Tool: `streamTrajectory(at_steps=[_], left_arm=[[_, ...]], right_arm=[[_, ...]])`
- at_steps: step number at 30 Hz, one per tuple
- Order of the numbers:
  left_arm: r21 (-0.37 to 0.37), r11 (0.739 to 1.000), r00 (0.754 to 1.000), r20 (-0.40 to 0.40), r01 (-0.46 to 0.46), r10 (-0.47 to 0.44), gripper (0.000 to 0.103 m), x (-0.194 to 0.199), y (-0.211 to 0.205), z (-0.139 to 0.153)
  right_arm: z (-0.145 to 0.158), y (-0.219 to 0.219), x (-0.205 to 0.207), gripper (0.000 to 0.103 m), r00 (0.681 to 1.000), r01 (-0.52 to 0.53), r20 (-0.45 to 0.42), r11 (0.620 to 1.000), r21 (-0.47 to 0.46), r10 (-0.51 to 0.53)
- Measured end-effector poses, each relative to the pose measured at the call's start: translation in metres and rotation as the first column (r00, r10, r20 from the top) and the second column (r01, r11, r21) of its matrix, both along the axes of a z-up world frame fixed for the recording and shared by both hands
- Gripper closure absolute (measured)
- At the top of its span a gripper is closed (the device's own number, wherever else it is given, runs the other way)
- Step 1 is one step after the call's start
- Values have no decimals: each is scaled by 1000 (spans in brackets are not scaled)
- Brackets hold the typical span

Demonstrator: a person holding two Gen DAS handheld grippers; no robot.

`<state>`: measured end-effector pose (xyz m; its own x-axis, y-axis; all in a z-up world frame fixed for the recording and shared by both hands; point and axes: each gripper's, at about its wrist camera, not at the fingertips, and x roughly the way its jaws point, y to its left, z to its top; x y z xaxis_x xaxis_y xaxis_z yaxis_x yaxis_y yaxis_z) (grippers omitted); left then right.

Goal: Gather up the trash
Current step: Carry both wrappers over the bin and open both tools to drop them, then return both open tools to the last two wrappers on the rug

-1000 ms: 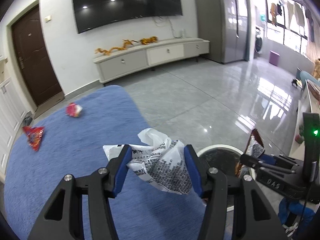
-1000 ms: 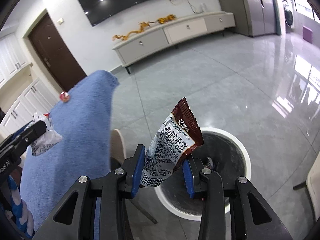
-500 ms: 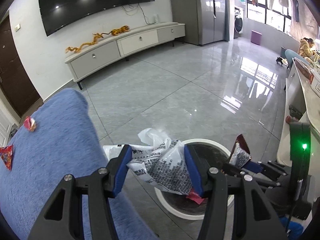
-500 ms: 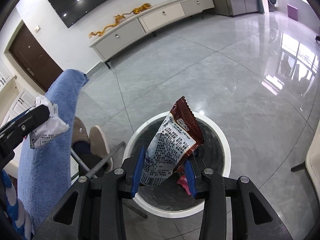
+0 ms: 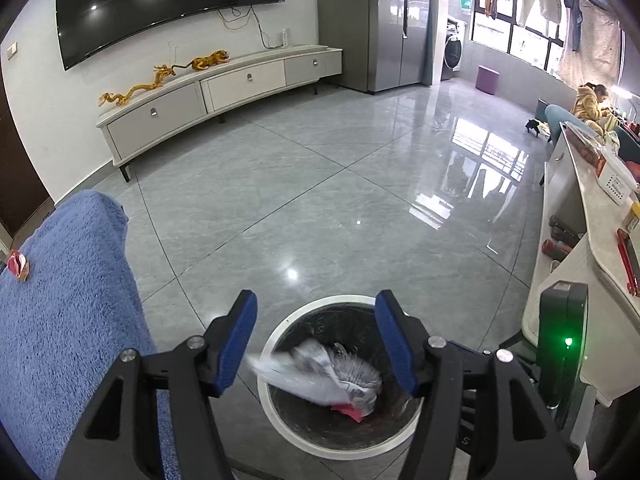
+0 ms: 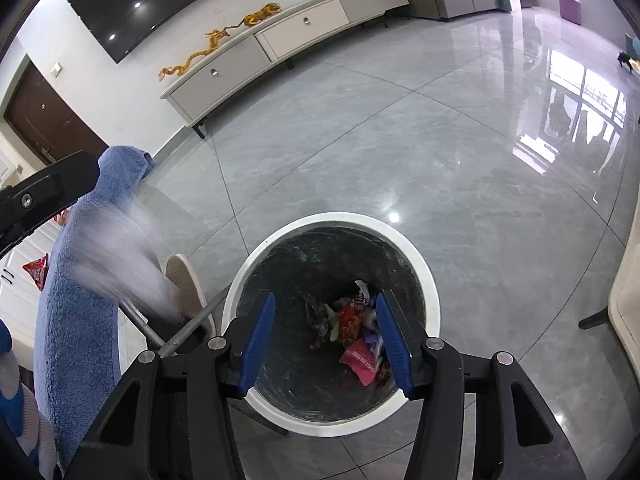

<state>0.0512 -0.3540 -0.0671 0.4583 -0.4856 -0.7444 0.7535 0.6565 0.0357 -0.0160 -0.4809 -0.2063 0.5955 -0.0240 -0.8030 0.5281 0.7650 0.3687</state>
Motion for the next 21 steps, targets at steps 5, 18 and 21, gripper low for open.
streamTrajectory(at_steps=[5,18,21], left_arm=[[4,1000,1000,2,-7,7,38,-2,1,1],[-33,997,997,3,-77,77,37,7,32,11],[-46,993,994,15,-112,112,37,10,44,14]], right_arm=[[0,-3,-2,49,1000,14,2,1000,0,-14],[8,5,-2,48,1000,6,8,1000,-21,-6],[12,10,0,48,1000,-7,6,999,-38,7]])
